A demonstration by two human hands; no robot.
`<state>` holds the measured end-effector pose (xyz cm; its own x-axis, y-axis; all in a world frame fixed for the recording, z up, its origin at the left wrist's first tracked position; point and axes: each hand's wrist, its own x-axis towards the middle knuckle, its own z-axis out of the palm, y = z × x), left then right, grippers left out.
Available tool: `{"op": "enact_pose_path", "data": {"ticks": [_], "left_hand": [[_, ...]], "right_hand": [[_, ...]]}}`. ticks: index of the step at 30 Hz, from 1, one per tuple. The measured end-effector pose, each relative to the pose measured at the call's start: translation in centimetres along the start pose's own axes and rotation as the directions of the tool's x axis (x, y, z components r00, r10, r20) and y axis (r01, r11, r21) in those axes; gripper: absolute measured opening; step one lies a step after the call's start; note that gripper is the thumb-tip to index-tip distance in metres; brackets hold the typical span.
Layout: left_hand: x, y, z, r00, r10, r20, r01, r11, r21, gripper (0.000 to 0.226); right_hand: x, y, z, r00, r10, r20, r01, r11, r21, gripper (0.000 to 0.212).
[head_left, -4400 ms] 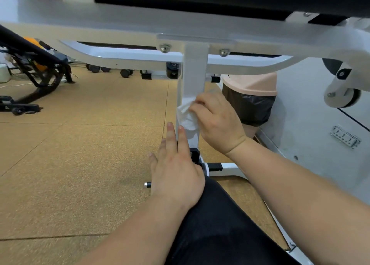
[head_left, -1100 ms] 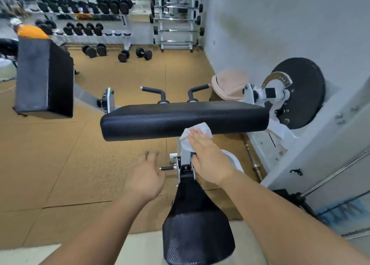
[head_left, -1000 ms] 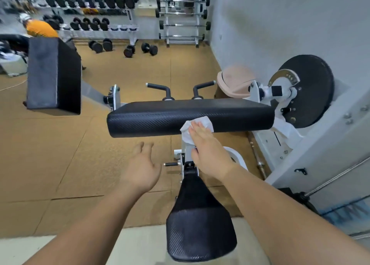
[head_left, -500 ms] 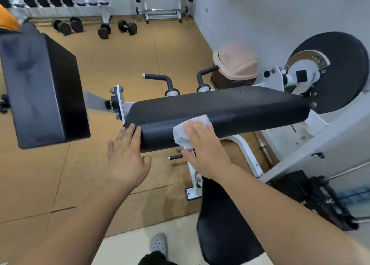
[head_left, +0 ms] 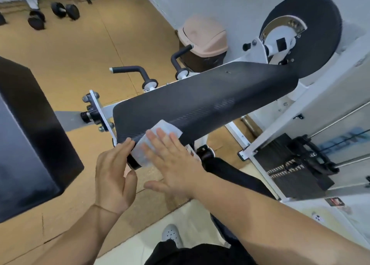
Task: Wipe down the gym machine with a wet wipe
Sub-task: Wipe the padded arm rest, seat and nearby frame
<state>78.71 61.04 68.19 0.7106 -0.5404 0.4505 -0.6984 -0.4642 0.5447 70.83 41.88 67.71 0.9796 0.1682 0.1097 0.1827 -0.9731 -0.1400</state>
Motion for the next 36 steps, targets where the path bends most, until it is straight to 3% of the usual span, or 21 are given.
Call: {"op": "enact_pose_path", "data": {"ticks": [3,5,7,9,10,11,13,15,17,20,22,24,26,28,29,30,32,34,36], "left_hand": [[0.3,0.3,0.1,1.000,0.006,-0.020,-0.005,1.000,0.013,0.060],[0.3,0.2,-0.1,0.999,0.027,-0.025,-0.027,0.999,0.019,0.059],[0.3,0.1,-0.1,0.999,0.039,-0.032,-0.039,0.999,0.016,0.058],[0.1,0.3,0.1,0.999,0.007,-0.037,-0.007,1.000,0.001,0.058],[0.1,0.5,0.3,0.999,-0.020,-0.037,0.020,1.000,-0.018,0.059],[0.0,0.7,0.4,0.999,-0.042,-0.032,0.041,0.998,-0.038,0.060],[-0.1,0.8,0.2,0.999,-0.036,-0.016,0.035,0.997,-0.065,0.058],[-0.3,0.5,-0.1,1.000,0.003,-0.007,-0.004,0.996,-0.092,0.055],[-0.6,0.2,-0.4,1.000,-0.003,0.017,0.006,0.991,-0.134,0.058],[-1.3,0.1,-0.7,0.998,-0.022,0.061,0.034,0.980,-0.195,0.063],[-1.8,0.0,-0.9,0.995,-0.026,0.092,0.048,0.969,-0.241,0.067],[-2.0,-0.1,-1.1,0.992,-0.050,0.117,0.082,0.955,-0.284,0.070],[-2.1,-0.2,-1.2,0.992,-0.049,0.116,0.083,0.949,-0.306,0.070],[-1.9,-0.2,-1.0,0.994,-0.048,0.093,0.077,0.937,-0.341,0.067],[-1.8,-0.2,-0.9,0.995,-0.064,0.076,0.088,0.922,-0.378,0.066],[-1.6,-0.1,-0.7,0.993,-0.097,0.060,0.113,0.899,-0.422,0.071],[-1.4,0.1,-0.5,0.984,-0.169,0.049,0.171,0.849,-0.500,0.086],[-1.5,0.1,-0.6,0.983,-0.178,0.049,0.178,0.846,-0.502,0.090],[-1.5,-0.1,-0.8,0.985,-0.160,0.061,0.170,0.862,-0.477,0.091]], "right_hand": [[-0.2,1.2,0.2,1.000,-0.019,0.009,0.019,0.996,-0.082,0.085],[-1.1,4.4,-0.1,0.989,0.134,-0.069,-0.138,0.988,-0.064,0.086],[-2.4,8.2,-0.9,0.895,0.428,-0.126,-0.431,0.902,0.008,0.091],[-2.7,10.7,-1.9,0.728,0.679,-0.092,-0.674,0.734,0.083,0.101],[-2.4,11.0,-2.4,0.664,0.744,-0.073,-0.737,0.668,0.100,0.107],[-1.8,10.5,-2.6,0.651,0.755,-0.075,-0.746,0.655,0.115,0.111],[-0.1,7.1,-2.5,0.777,0.622,-0.098,-0.612,0.783,0.113,0.113],[1.3,2.1,-1.4,0.924,0.372,-0.091,-0.368,0.928,0.059,0.111],[2.1,-2.1,-0.1,0.979,0.168,-0.116,-0.165,0.986,0.038,0.103],[2.2,-1.8,0.6,0.993,0.014,-0.119,-0.016,1.000,-0.020,0.093],[1.4,1.5,-0.1,0.989,0.053,-0.137,-0.058,0.998,-0.039,0.091],[0.2,5.8,-1.5,0.941,0.290,-0.173,-0.299,0.954,-0.028,0.090],[-0.8,9.1,-3.3,0.817,0.565,-0.111,-0.572,0.820,-0.033,0.091],[-0.5,9.4,-4.0,0.726,0.684,-0.073,-0.688,0.725,-0.041,0.102],[0.1,8.4,-3.9,0.746,0.661,-0.086,-0.665,0.746,-0.041,0.104],[0.8,6.7,-3.5,0.811,0.578,-0.092,-0.583,0.811,-0.042,0.104],[1.7,1.7,-1.5,0.946,0.310,-0.095,-0.313,0.950,-0.020,0.100],[2.1,-2.9,0.9,0.987,0.118,-0.113,-0.119,0.993,-0.001,0.098],[2.2,-5.0,2.4,0.990,0.067,-0.125,-0.070,0.997,-0.018,0.094]]}}
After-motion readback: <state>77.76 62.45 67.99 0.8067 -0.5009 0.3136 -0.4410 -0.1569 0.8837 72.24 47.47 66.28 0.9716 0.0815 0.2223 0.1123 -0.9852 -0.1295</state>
